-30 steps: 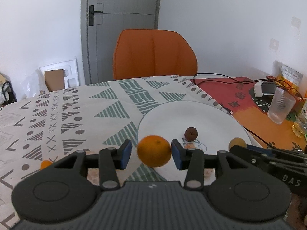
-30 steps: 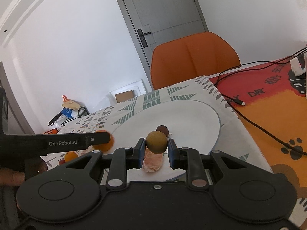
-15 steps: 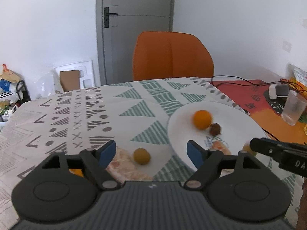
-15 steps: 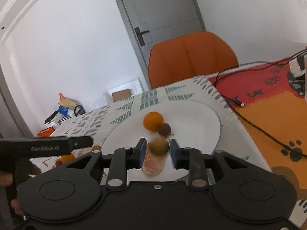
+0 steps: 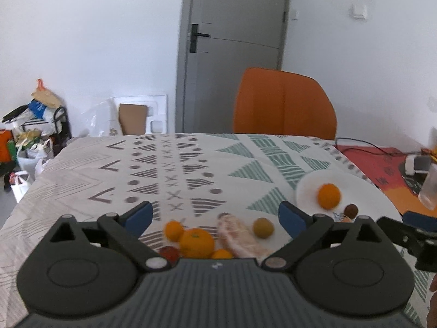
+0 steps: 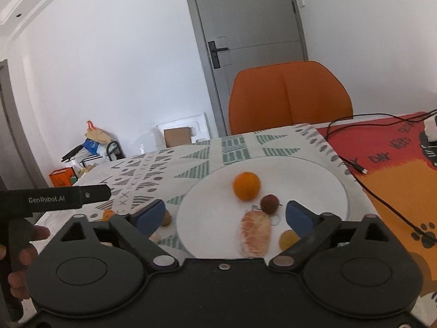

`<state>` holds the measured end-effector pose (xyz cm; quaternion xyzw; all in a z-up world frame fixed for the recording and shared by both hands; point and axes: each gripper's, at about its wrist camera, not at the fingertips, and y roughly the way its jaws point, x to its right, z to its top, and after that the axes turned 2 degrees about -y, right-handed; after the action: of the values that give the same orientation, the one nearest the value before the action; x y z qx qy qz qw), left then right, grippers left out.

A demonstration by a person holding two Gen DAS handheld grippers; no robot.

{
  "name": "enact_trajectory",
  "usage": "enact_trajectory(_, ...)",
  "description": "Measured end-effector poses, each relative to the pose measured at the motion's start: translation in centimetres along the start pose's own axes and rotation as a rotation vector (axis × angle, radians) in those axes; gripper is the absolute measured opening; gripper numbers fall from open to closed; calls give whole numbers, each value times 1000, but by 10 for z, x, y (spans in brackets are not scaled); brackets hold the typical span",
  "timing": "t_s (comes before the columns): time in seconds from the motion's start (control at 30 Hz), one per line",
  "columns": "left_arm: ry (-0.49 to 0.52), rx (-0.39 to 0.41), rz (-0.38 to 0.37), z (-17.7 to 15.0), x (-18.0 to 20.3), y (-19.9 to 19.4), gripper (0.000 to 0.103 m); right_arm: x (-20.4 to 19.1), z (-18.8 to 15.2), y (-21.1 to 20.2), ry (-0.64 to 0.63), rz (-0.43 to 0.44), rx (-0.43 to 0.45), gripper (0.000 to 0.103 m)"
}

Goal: Organize fruits
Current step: 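Move both open grippers back to the remaining fruits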

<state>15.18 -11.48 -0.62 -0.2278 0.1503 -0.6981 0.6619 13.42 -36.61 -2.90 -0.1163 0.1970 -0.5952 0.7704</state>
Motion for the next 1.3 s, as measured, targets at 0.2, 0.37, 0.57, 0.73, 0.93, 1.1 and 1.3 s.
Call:
enact_trajectory(0.2, -35, 19, 21, 1, -23, -13, 98, -11, -6, 1, -7, 15, -25, 103)
enact_trajectory(0.37, -63, 28, 30, -1, -37, -23, 98, -16, -11, 1, -7, 25, -46, 103)
enact_trajectory(0.57, -88, 25, 33, -7, -54, -31, 98, -24, -16, -2, -17, 34, -72, 103)
enact_trajectory(0.73, -111, 24, 38, -11, -67, -36, 98, -32, -18, 0, -30, 25, -96, 103)
enact_trajectory(0.93, -130, 6, 43, -16, -84, -37, 98, -48, -14, 3, -63, 59, -93, 103)
enact_trajectory(1.1, -136, -12, 23, -20, -95, -37, 98, -62, -14, 8, -98, 83, -95, 102)
enact_trajectory(1.3, -119, -21, 6, -24, -99, -34, 98, -75, -15, 21, -122, 107, -132, 81)
